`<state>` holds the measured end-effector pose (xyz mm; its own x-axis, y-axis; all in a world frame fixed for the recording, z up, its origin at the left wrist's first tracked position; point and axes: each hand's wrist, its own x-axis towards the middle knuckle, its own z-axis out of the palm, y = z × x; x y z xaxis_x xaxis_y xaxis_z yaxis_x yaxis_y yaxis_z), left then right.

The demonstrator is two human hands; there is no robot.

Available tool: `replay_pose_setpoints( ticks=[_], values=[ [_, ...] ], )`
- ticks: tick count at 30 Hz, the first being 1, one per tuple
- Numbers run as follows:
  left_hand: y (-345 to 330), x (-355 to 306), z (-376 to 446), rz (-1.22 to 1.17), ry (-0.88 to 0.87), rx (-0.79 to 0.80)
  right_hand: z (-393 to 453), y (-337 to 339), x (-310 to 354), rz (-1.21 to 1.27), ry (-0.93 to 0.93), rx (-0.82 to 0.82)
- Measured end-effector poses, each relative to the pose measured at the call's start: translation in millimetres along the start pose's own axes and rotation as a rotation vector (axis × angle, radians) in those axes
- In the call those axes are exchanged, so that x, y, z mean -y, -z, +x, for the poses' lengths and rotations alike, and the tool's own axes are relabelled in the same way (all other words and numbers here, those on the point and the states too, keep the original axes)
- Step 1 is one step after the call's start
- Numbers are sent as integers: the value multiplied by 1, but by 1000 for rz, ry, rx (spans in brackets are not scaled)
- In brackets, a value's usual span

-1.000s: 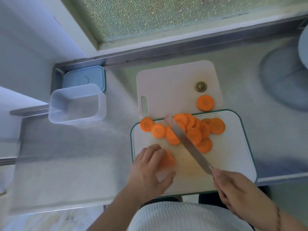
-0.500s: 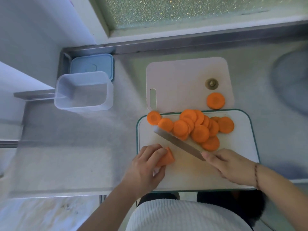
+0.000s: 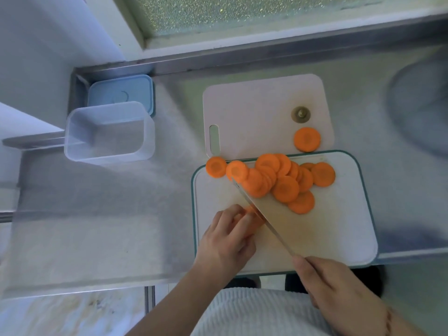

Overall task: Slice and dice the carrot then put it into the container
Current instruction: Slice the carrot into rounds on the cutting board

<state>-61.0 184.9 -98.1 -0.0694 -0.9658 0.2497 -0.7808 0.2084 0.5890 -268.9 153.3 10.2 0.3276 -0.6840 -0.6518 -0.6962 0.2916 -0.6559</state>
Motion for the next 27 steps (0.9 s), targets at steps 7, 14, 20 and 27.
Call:
replay_pose_setpoints(
  ticks=[7, 14, 20, 27],
  values=[
    [3, 5, -6, 8, -22, 41, -11, -8, -22, 5, 36, -36],
    [3, 4, -7, -24, -41, 14, -16, -14, -30, -23, 23, -62],
    [2, 2, -7, -43, -29, -8, -16, -18, -34, -98, 33, -78],
    [-5, 7, -11, -26, -39, -16, -5, -4, -9, -83, 12, 26]
  ],
)
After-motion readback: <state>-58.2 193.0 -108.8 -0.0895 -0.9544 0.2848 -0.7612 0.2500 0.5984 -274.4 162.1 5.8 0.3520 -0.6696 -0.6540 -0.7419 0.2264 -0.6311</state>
